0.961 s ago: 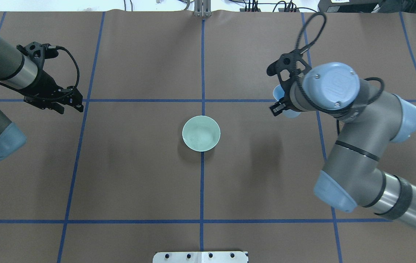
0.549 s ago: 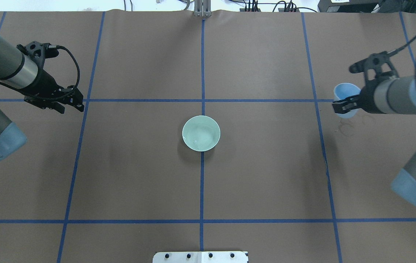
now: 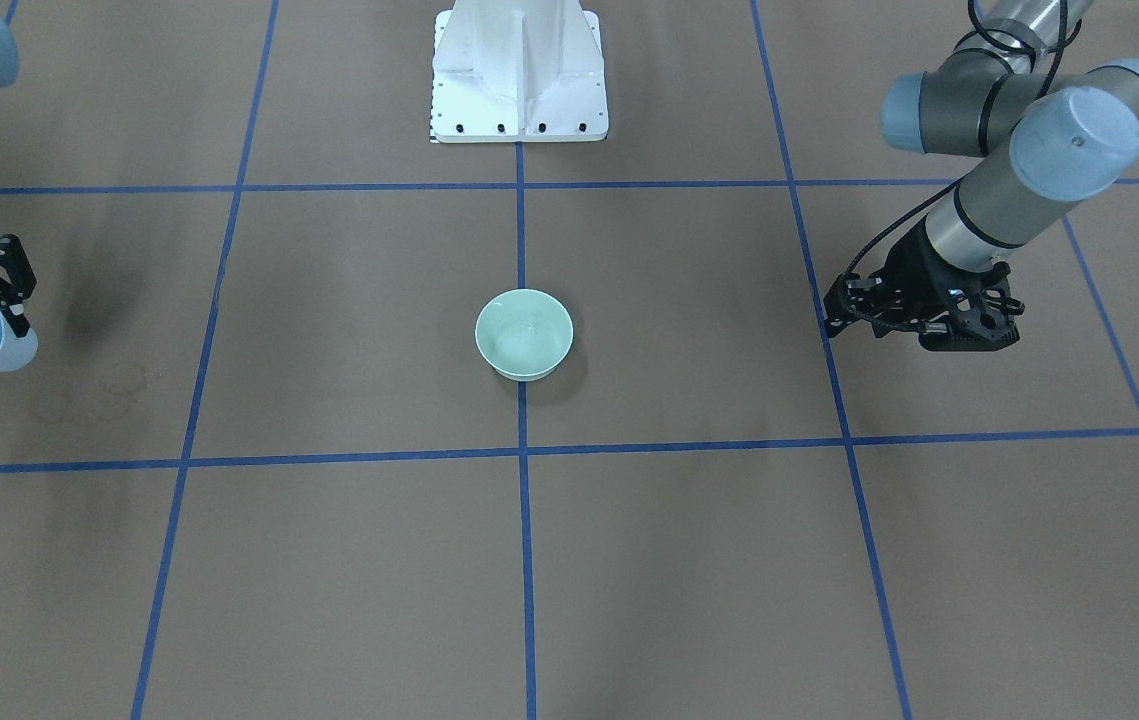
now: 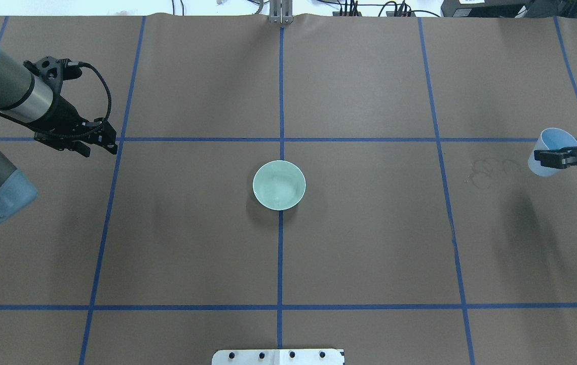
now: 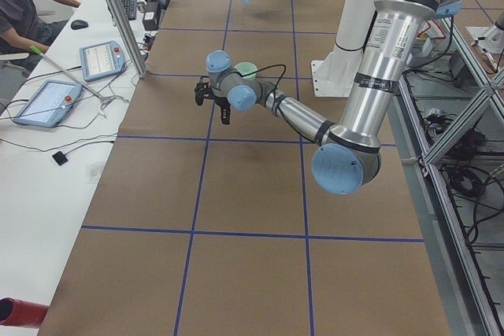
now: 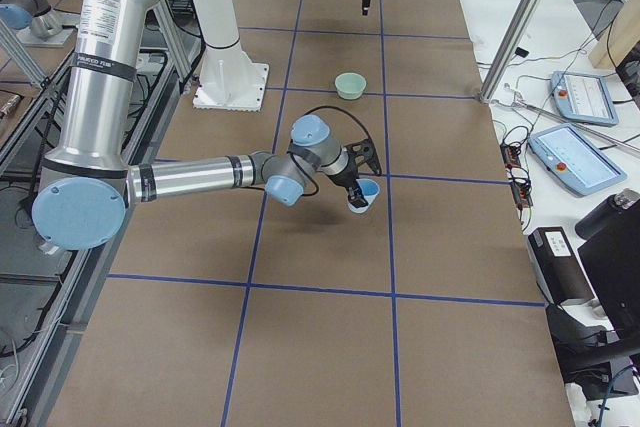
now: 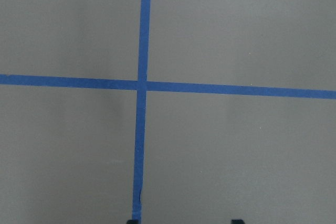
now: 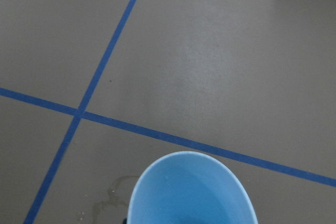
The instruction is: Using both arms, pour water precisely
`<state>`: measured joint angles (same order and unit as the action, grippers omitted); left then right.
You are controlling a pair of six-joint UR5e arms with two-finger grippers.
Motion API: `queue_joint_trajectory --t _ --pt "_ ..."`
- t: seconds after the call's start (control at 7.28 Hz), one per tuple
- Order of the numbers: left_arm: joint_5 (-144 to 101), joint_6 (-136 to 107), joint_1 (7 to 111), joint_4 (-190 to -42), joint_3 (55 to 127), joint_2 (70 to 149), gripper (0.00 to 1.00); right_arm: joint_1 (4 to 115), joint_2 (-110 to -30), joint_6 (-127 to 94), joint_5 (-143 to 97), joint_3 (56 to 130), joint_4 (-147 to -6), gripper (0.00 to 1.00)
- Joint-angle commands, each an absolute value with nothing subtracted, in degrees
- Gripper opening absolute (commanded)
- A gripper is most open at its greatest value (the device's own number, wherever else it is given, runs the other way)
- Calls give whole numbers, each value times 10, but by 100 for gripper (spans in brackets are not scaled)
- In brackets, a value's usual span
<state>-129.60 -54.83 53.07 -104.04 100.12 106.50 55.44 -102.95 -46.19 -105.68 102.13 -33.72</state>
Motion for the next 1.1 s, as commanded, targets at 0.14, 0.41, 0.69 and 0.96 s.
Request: queue_joint_trajectory --t 0.14,0.41,0.69,0.96 --pt "-1296 -550 531 -1041 1005 1065 67 540 -1037 -518 -1051 976 -241 0" --pt "-1296 -549 531 -1041 1005 1064 67 477 -1045 -512 -988 977 -219 0" --pt "-1296 -550 531 -1040 1005 1065 67 468 -1077 -512 -986 977 -172 0" --pt "-1296 -550 532 -1039 1014 1063 67 454 -1078 -513 -984 977 -171 5"
